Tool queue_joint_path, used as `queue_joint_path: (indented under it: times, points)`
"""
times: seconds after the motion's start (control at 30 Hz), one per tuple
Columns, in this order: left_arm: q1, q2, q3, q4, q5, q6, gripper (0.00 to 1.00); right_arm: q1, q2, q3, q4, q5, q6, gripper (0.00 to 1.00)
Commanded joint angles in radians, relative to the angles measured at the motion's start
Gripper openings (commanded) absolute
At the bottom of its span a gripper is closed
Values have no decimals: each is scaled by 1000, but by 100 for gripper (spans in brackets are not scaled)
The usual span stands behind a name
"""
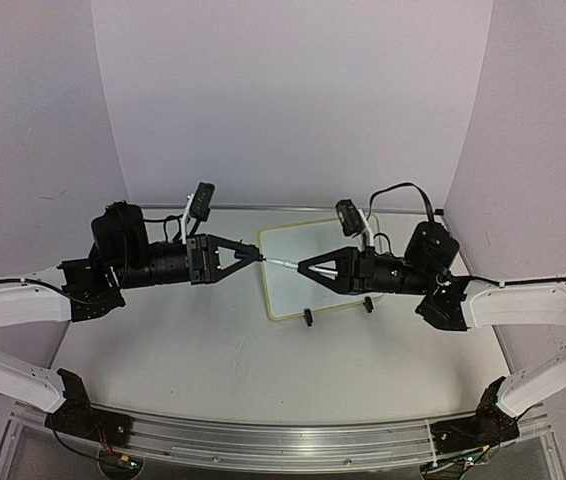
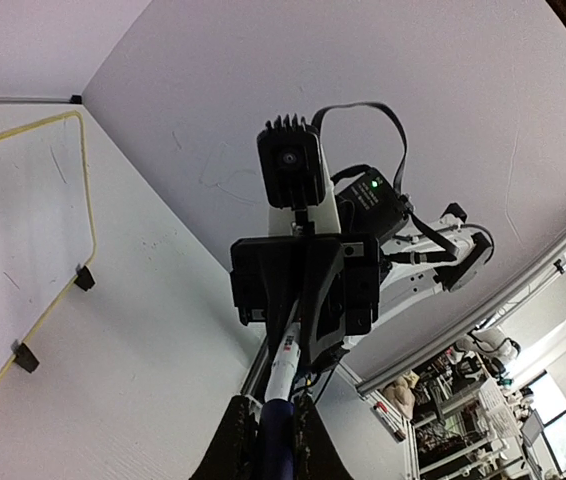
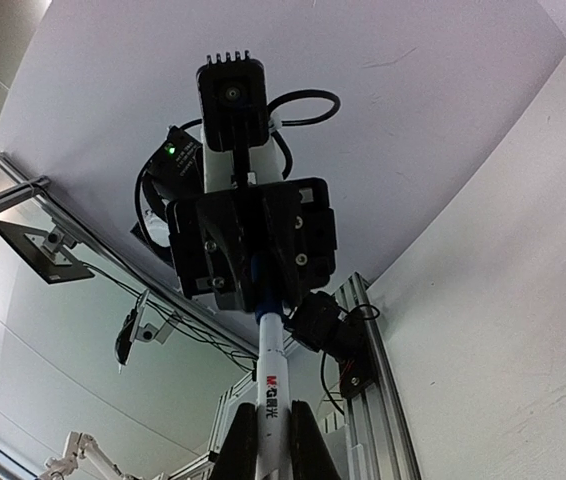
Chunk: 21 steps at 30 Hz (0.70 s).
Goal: Write a sentence on the whiteboard
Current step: Open the pen cap from the whiteboard marker, then place the pen cap at the center of the board.
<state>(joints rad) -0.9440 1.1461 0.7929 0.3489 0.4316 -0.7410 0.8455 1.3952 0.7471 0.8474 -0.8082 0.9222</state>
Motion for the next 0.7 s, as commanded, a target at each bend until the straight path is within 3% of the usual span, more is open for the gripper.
queue_joint_path:
  times: [0.0, 0.13, 0.33, 0.4, 0.57, 0.67]
  points:
    - [45, -85, -2, 76, -6, -25, 0, -57, -67, -45, 75, 13, 37, 0]
    - [74, -125, -15, 77, -9, -28, 0, -98, -107, -83, 78, 1, 51, 0]
    - [85, -188, -6, -113, -84, 61, 0, -135, -182, -128, 66, 6, 51, 0]
    - [85, -205, 0, -234, -158, 107, 0, -134, -213, -119, -24, 30, 10, 0]
    - [85, -177, -7, -558, -397, 118, 0, -133, -349, -72, -506, 254, -230, 0]
    - [85, -116, -40, -608, -422, 92, 0, -134, -410, -62, -656, 338, -280, 0]
